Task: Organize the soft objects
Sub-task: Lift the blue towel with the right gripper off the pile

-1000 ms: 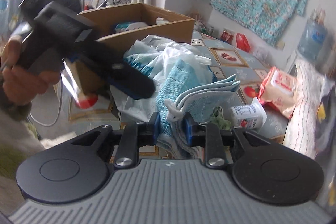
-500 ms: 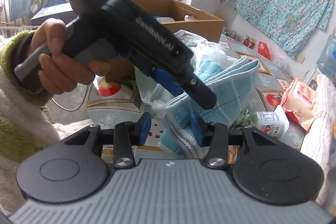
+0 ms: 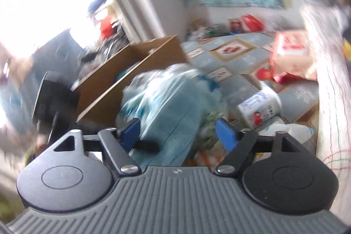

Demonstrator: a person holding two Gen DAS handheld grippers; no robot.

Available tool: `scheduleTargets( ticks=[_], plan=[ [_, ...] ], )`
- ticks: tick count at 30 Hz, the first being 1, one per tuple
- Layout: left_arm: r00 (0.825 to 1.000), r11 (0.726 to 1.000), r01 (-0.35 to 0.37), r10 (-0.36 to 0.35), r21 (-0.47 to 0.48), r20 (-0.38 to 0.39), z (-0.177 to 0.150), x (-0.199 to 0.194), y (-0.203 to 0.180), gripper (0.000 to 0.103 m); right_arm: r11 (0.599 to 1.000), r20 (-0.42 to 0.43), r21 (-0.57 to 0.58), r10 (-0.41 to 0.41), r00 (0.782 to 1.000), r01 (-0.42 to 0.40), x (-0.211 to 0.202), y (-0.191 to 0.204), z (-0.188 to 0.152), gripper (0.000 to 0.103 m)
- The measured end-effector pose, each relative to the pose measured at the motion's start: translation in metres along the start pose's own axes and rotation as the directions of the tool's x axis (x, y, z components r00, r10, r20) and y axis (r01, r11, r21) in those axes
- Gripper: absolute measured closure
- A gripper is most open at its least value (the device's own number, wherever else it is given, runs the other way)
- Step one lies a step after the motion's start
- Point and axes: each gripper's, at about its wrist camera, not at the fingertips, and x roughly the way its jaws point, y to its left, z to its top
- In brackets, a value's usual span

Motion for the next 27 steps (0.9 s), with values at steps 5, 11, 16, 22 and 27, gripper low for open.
scheduleTargets(
  ticks=[5, 11, 16, 22, 27],
  plan=[
    [1.0, 1.0, 0.003, -0.002, 0.011, -0.003, 0.001, 0.003, 0.002, 0.042, 0.995, -0.016, 0.096, 0.004, 1.0, -0.002, 0.027, -0.024, 0.009, 0.027],
    [1.0, 0.999, -0.007, 0.005, 0.052, 0.023, -0.001, 0.003, -0.001, 0.049, 0.993, -0.078, 0.118, 0.007, 0.997, 0.002, 0.063, -0.025, 0.01, 0.039],
    [0.999, 0.996, 0.007, -0.011, 0.091, 0.047, -0.004, 0.001, -0.002, 0.06, 0.988, -0.093, 0.149, 0.044, 0.995, -0.03, 0.072, -0.025, 0.007, 0.057],
    [0.996, 0.986, -0.01, -0.006, 0.164, 0.093, -0.009, -0.009, -0.012, 0.075, 0.996, -0.044, 0.085, 0.021, 0.999, -0.017, 0.059, -0.007, 0.008, 0.076],
    [0.989, 0.97, -0.039, 0.004, 0.24, 0.145, -0.016, -0.022, -0.027, 0.078, 0.999, 0.015, 0.041, 0.007, 1.0, -0.008, 0.037, 0.008, 0.009, 0.08]
  ],
)
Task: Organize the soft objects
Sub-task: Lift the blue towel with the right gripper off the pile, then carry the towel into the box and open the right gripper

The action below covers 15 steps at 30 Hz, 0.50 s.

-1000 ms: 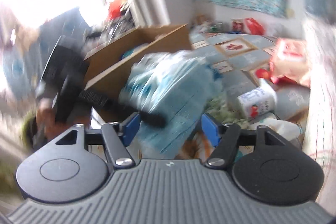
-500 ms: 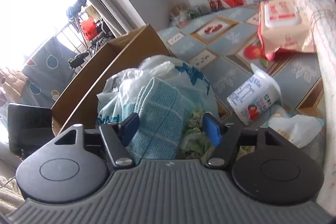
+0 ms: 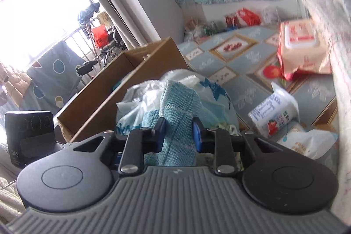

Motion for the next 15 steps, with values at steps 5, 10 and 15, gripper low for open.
scheduleTargets(
  ticks=[5, 10, 15],
  plan=[
    [0.998, 0.998, -0.006, 0.002, 0.062, 0.057, 0.002, -0.018, -0.016, 0.08, 0.999, 0.056, -0.039, 0.001, 0.998, 0.001, -0.022, 0.02, 0.003, 0.082],
    [0.992, 0.996, -0.023, 0.012, 0.087, 0.124, 0.005, -0.05, -0.022, 0.08, 0.995, 0.097, -0.095, 0.029, 0.995, -0.02, -0.034, 0.051, 0.013, 0.082],
    [0.974, 0.987, -0.135, 0.116, 0.086, 0.196, 0.016, -0.096, -0.015, 0.08, 0.983, 0.111, -0.155, 0.118, 0.987, -0.1, -0.02, 0.09, 0.033, 0.082]
  ],
)
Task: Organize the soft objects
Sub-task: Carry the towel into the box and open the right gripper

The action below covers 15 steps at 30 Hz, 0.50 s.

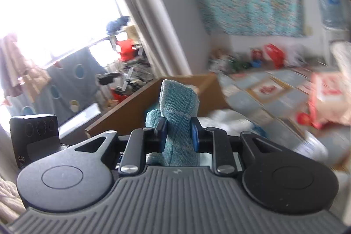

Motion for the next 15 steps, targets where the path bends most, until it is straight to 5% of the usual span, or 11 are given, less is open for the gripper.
scheduleTargets(
  ticks=[9, 12, 15],
  plan=[
    [0.965, 0.965, -0.261, 0.261, -0.016, 0.02, 0.048, -0.073, 0.072, 0.08, 0.977, -0.083, -0.05, 0.203, 0.976, -0.208, 0.129, 0.073, 0.059, 0.082],
    [0.933, 0.933, -0.359, 0.358, -0.014, -0.041, 0.066, -0.081, 0.111, 0.08, 0.973, -0.158, -0.009, 0.224, 0.962, -0.229, 0.193, 0.094, 0.074, 0.082],
    [0.88, 0.889, -0.458, 0.451, -0.014, -0.152, 0.08, -0.07, 0.155, 0.08, 0.978, -0.253, 0.054, 0.208, 0.945, -0.201, 0.264, 0.106, 0.079, 0.082]
  ],
)
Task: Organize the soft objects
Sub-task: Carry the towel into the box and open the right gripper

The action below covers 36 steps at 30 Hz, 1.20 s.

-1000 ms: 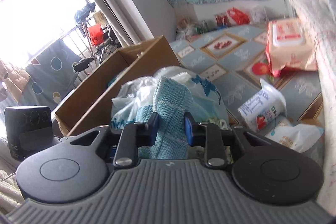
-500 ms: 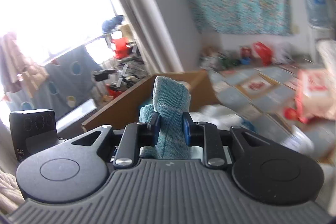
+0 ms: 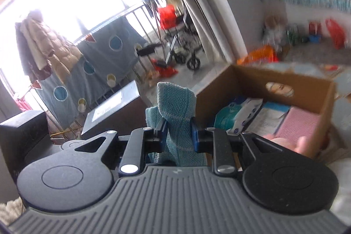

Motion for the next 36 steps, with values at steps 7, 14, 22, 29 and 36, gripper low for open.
scheduleTargets(
  ticks=[7, 14, 22, 29, 36],
  plan=[
    [0.951, 0.972, -0.214, 0.23, 0.095, -0.208, 0.019, 0.075, 0.051, 0.08, 0.972, -0.213, 0.22, -0.032, 0.976, 0.08, 0.138, -0.031, 0.006, 0.082],
    [0.906, 0.929, -0.292, 0.344, 0.227, -0.244, 0.017, 0.105, 0.057, 0.079, 0.935, -0.276, 0.319, -0.066, 0.959, 0.157, 0.194, -0.052, -0.013, 0.08],
    [0.893, 0.9, -0.311, 0.387, 0.307, -0.229, 0.014, 0.116, 0.045, 0.065, 0.927, -0.296, 0.338, -0.061, 0.953, 0.164, 0.21, -0.059, -0.027, 0.075],
    [0.906, 0.909, -0.31, 0.371, 0.279, -0.204, 0.014, 0.114, 0.041, 0.048, 0.931, -0.24, 0.333, -0.072, 0.968, 0.151, 0.195, -0.054, -0.024, 0.057],
    [0.923, 0.922, -0.299, 0.345, 0.246, -0.171, 0.017, 0.096, 0.034, 0.025, 0.937, -0.15, 0.335, -0.052, 0.987, 0.101, 0.164, -0.057, -0.012, 0.055]
  ],
)
